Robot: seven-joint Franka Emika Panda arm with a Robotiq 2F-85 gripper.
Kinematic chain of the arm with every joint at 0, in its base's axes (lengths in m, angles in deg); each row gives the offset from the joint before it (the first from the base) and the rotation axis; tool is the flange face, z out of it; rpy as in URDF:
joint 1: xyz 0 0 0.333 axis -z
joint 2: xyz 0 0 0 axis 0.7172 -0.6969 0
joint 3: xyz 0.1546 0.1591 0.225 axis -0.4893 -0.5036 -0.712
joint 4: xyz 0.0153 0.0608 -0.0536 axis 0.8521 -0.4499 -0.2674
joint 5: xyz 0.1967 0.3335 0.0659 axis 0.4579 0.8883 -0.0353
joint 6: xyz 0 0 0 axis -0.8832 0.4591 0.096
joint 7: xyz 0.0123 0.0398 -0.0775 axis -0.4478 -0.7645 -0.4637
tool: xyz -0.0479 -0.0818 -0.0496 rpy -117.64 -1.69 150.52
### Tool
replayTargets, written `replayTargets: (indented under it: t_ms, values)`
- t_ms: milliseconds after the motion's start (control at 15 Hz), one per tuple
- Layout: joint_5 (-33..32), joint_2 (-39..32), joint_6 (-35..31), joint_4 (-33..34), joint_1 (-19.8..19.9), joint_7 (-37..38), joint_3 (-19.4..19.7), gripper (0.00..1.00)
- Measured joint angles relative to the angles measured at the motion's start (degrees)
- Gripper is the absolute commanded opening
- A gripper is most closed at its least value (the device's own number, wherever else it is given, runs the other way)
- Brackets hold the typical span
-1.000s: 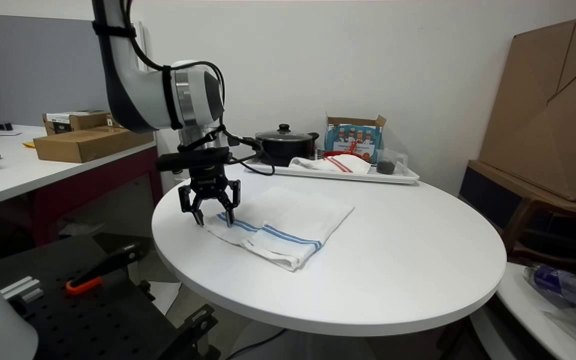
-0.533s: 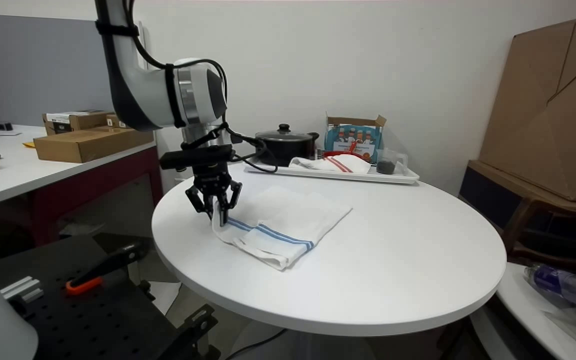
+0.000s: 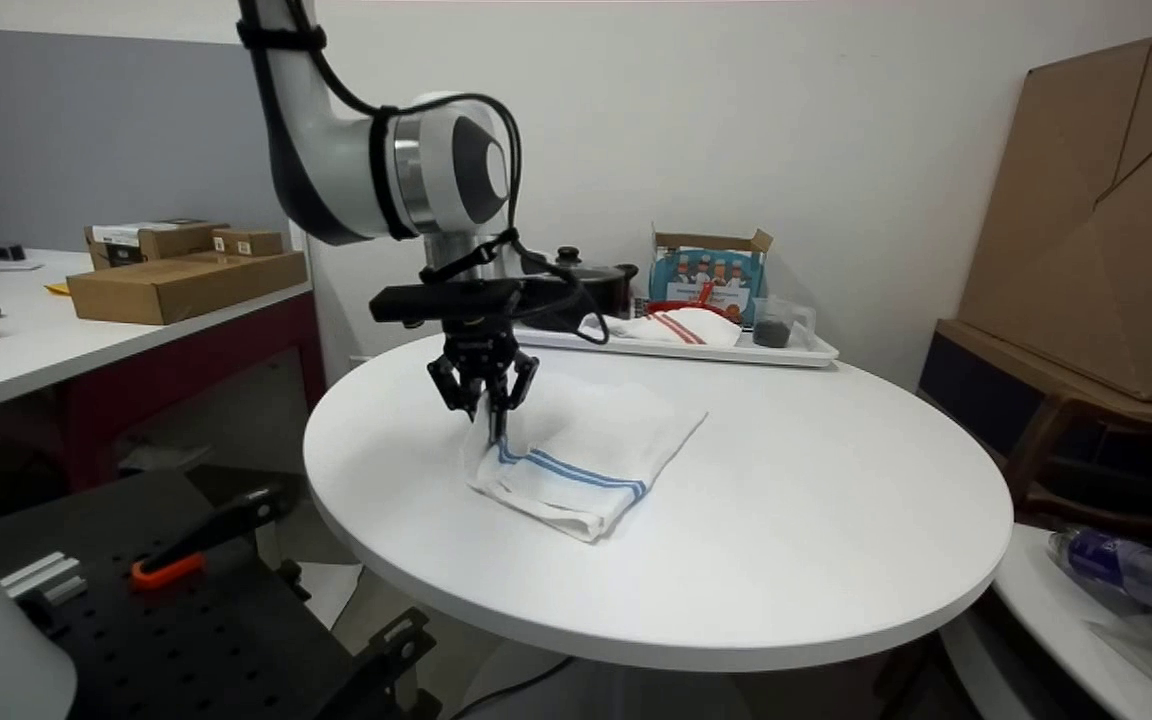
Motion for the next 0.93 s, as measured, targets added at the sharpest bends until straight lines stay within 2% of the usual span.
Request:
replayTargets:
  t_ms: [333, 933]
  values:
    - [8.33, 4.77, 0.15, 0.07, 5.84, -7.82, 2.72, 0.06]
    - [13.18, 8.14, 1.99, 0.11, 8.99, -9.93, 5.00, 0.06]
